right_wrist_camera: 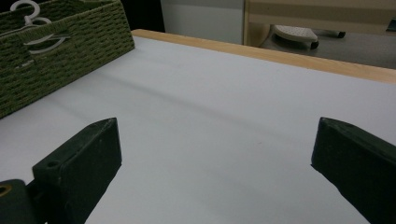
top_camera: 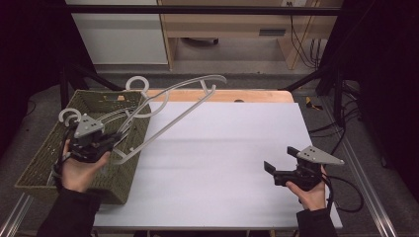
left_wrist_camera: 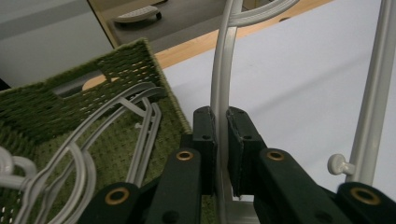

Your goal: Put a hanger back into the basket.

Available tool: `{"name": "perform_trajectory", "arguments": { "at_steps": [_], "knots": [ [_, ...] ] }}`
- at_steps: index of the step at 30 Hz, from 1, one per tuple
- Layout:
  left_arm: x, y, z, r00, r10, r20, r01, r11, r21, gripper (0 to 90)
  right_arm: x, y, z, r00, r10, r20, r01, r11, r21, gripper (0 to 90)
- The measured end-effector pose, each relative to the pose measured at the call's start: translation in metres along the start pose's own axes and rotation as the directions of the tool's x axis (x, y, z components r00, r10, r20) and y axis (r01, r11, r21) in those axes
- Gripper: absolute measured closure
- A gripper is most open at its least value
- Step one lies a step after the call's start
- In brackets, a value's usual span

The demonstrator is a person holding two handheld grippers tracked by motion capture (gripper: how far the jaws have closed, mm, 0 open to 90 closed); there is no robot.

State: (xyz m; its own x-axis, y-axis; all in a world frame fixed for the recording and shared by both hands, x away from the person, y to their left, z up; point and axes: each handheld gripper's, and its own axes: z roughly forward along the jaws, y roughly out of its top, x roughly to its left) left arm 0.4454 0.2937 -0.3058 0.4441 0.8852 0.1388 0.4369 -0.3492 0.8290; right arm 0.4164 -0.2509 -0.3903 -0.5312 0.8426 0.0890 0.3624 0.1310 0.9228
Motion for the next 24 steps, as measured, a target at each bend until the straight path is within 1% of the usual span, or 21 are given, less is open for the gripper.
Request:
{"name": "perform_trajectory", "arguments": {
  "at_steps": [3,6,7,8,9,12,16,19,20,21,22,23,24],
  "knots": [
    [0.013,0.001,-0.008,0.9999,0.0,-0.011,0.0,1.0,-0.003,82.8,0.0,0.0,0.0,1.0,0.001,0.0,-0.001,1.0,-0.001,1.9],
    [0.025,0.002,-0.014,0.9994,0.004,-0.035,-0.005,1.0,-0.008,82.8,0.001,0.0,0.0,1.0,0.004,-0.002,-0.004,1.0,0.005,1.9],
    [0.029,0.002,-0.016,0.9991,0.006,-0.041,-0.006,1.0,-0.002,82.7,0.001,0.0,0.001,1.0,0.001,-0.004,-0.001,1.0,0.007,1.9],
    [0.029,0.002,-0.016,0.9991,0.006,-0.041,-0.006,1.0,-0.002,82.7,0.001,0.0,0.001,1.0,0.003,-0.005,-0.003,1.0,0.006,1.9],
    [0.036,0.001,-0.018,0.9981,0.009,-0.061,-0.009,1.0,0.003,82.7,0.001,0.0,0.001,1.0,0.004,-0.001,-0.004,1.0,0.005,1.9],
    [0.046,-0.001,-0.021,0.9956,0.009,-0.094,-0.008,0.9999,0.012,82.8,0.001,0.0,0.001,1.0,0.001,-0.001,-0.001,1.0,0.005,1.9],
    [0.058,-0.005,-0.023,0.9923,-0.001,-0.124,0.003,0.9998,0.021,82.7,0.001,0.0,0.001,1.0,-0.001,-0.004,0.001,1.0,0.005,1.9],
    [0.066,-0.011,-0.023,0.9896,0.002,-0.144,0.003,0.9993,0.038,82.8,0.002,0.0,0.001,1.0,0.002,-0.002,-0.002,1.0,0.005,1.9],
    [0.066,-0.011,-0.023,0.9896,0.002,-0.144,0.003,0.9993,0.038,82.8,0.002,0.0,0.002,1.0,-0.001,0.0,0.001,1.0,0.005,1.9],
    [0.071,-0.016,-0.021,0.9874,0.006,-0.158,0.002,0.9988,0.049,82.8,0.001,0.0,0.002,1.0,-0.008,-0.002,0.008,1.0,0.007,1.9],
    [0.071,-0.016,-0.021,0.9874,0.006,-0.158,0.002,0.9988,0.049,82.7,0.001,0.0,0.002,1.0,-0.008,-0.002,0.008,1.0,0.007,1.9],
    [0.077,-0.021,-0.02,0.9847,0.006,-0.174,0.004,0.9982,0.06,82.7,0.002,0.0,0.002,1.0,0.001,-0.003,-0.001,1.0,0.01,1.9],
    [0.077,-0.021,-0.02,0.9847,0.006,-0.174,0.004,0.9982,0.06,82.8,0.002,0.0,0.002,1.0,0.001,-0.003,-0.001,1.0,0.01,1.9]
  ]
}}
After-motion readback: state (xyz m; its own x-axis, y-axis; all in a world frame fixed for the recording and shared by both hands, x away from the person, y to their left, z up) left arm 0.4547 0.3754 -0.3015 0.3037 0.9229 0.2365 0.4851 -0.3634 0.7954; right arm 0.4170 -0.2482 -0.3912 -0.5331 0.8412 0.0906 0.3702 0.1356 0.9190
